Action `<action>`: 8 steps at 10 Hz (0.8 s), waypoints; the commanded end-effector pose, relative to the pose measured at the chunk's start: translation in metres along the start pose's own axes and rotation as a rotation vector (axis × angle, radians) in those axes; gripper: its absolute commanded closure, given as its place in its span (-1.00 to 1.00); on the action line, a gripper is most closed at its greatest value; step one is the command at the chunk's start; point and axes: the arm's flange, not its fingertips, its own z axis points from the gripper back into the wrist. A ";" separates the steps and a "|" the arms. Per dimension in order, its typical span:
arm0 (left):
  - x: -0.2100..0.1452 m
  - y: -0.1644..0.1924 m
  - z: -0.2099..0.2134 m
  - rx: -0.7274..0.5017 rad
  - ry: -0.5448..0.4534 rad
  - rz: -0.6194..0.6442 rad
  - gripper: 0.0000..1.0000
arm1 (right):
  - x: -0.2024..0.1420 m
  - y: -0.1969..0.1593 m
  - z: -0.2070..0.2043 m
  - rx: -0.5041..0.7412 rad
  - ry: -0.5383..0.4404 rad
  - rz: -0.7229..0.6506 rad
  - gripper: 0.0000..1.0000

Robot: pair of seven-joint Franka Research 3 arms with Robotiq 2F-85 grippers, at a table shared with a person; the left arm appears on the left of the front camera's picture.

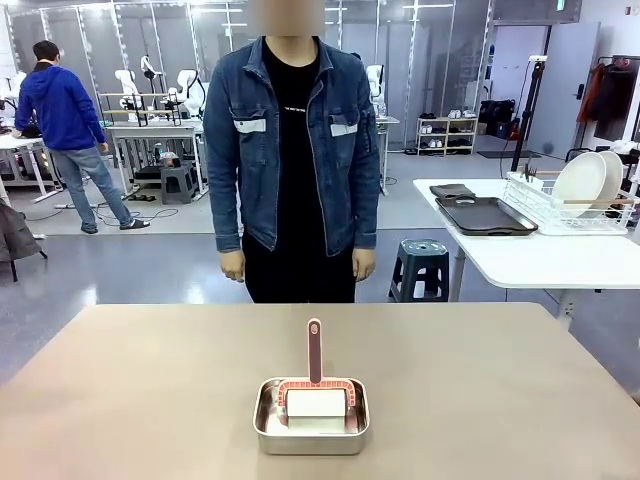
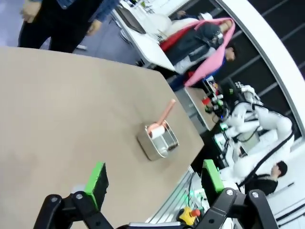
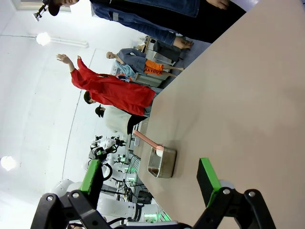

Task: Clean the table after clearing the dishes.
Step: Place the Lint Roller back on top of the Airtight Container.

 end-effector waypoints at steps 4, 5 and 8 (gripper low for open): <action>0.016 0.014 0.026 0.176 -0.132 -0.022 -1.00 | 0.000 0.004 0.000 -0.005 0.003 -0.011 -1.00; 0.003 0.013 0.031 0.105 -0.056 0.024 -1.00 | 0.000 0.004 0.000 -0.005 0.003 -0.011 -1.00; 0.003 0.013 0.031 0.105 -0.056 0.024 -1.00 | 0.000 0.004 0.000 -0.005 0.003 -0.011 -1.00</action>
